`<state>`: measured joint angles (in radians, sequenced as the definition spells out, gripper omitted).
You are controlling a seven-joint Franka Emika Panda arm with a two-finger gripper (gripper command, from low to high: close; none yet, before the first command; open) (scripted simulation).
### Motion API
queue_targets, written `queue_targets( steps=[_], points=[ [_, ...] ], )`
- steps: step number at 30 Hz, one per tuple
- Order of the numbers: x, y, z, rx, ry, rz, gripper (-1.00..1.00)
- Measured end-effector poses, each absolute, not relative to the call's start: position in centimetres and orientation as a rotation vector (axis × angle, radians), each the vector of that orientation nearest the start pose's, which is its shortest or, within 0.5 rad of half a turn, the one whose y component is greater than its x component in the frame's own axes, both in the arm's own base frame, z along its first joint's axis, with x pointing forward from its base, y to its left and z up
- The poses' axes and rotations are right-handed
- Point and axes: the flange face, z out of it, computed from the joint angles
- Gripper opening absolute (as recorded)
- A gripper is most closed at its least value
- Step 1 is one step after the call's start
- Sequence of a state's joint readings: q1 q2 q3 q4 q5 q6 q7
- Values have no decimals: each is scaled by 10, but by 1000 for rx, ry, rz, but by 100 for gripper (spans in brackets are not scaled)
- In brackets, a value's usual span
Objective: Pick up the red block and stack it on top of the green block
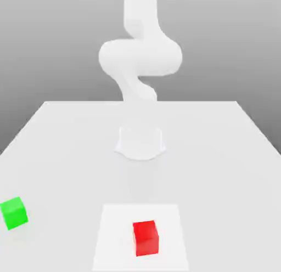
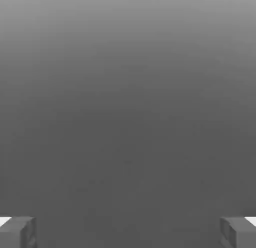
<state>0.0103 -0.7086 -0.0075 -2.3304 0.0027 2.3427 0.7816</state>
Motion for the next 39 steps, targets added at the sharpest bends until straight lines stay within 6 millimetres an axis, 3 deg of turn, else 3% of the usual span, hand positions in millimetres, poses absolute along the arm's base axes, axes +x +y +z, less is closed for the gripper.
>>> queue_targets(
  steps=[5, 11, 16, 21, 25, 27, 28, 35, 39],
  points=[
    [437, 2, 569, -2634, 1022, -743, 0],
    [470, 7, 446, -2773, 1005, -505, 0],
    [471, 10, 342, -2876, 983, -297, 0],
    [450, 11, 244, -2968, 952, -81, 0],
    [440, 11, 186, -2996, 941, -5, 0],
    [439, 11, 162, -2997, 941, -1, 0],
    [439, 11, 151, -2997, 941, -1, -100],
    [438, 11, 149, -2998, 941, 0, -100],
    [439, 11, 187, -2998, 940, 0, -100]
  ],
)
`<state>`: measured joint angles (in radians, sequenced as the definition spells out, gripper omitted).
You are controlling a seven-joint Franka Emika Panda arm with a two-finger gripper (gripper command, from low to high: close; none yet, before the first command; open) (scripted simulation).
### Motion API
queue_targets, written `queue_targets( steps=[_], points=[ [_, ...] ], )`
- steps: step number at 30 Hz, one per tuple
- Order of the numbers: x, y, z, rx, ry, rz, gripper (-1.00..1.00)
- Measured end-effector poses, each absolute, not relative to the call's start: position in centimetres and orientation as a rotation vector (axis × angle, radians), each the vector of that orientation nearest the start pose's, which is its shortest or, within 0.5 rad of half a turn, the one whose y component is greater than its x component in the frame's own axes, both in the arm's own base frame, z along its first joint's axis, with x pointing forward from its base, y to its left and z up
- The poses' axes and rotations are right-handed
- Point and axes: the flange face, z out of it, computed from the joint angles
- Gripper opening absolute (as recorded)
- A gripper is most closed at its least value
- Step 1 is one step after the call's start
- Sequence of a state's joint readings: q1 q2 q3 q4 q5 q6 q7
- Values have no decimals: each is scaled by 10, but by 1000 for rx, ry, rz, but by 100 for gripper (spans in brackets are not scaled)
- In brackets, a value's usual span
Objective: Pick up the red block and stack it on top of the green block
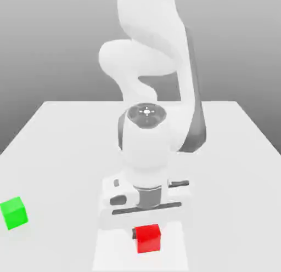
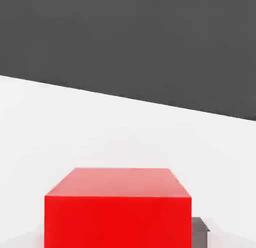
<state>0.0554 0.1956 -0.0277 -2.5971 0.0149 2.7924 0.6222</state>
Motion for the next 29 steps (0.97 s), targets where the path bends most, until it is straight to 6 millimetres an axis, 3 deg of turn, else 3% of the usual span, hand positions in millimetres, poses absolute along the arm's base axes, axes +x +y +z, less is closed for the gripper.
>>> queue_targets(
  steps=[2, 7, 10, 13, 14, 17, 18, 25, 29],
  points=[
    [439, 0, 207, -2991, 964, 0, -100],
    [432, -125, 223, -2899, 1220, 3, -100],
    [408, -206, 232, -2822, 1386, 4, -100],
    [364, -290, 240, -2725, 1562, 2, -100],
    [355, -306, 234, -2708, 1590, 1, -100],
    [347, -320, 202, -2695, 1612, 0, -100],
    [346, -320, 189, -2693, 1616, 1, 100],
    [345, -321, 187, -2693, 1617, -1, 100],
    [346, -321, 230, -2693, 1616, -1, 100]
  ],
)
